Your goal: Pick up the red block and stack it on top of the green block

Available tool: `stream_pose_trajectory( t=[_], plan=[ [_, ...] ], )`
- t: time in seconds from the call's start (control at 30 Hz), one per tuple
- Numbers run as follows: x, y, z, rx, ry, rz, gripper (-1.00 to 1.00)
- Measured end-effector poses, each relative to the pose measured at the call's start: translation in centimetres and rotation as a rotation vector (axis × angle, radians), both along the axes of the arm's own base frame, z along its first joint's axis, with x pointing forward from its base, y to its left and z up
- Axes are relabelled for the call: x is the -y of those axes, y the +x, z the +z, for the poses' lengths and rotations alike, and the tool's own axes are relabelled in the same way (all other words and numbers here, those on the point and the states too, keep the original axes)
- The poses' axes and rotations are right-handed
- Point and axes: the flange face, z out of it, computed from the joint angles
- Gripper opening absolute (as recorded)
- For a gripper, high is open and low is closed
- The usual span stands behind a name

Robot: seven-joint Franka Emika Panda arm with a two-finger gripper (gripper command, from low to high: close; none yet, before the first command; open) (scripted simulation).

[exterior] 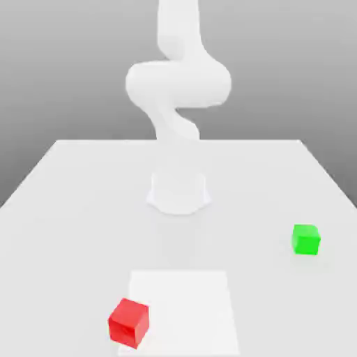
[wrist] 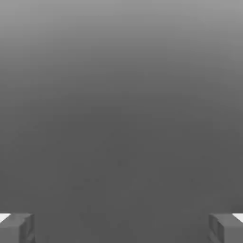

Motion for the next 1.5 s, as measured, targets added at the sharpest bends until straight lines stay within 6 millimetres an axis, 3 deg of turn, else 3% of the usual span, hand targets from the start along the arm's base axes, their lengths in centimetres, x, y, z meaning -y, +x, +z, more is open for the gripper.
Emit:
stream_pose_trajectory(
  t=[0.27, 0.57, 0.73, 0.9, 1.07, 1.23, 1.27, 1.5],
  plan=[
    [1.9, 7.1, -11.2, -0.172, -0.102, 0.258, 0.00],
    [3.3, 11.1, -24.9, -0.342, -0.216, 0.540, 0.00],
    [4.2, 11.5, -32.4, -0.433, -0.282, 0.696, 0.00],
    [5.4, 10.7, -39.4, -0.525, -0.351, 0.851, 0.00],
    [7.0, 8.9, -45.7, -0.621, -0.423, 1.012, 0.00],
    [7.4, 8.5, -51.6, -0.641, -0.443, 1.049, 0.00],
    [7.4, 8.4, -52.8, -0.642, -0.441, 1.050, -1.00],
    [7.4, 8.4, -53.1, -0.644, -0.439, 1.051, -1.00]
  ],
)
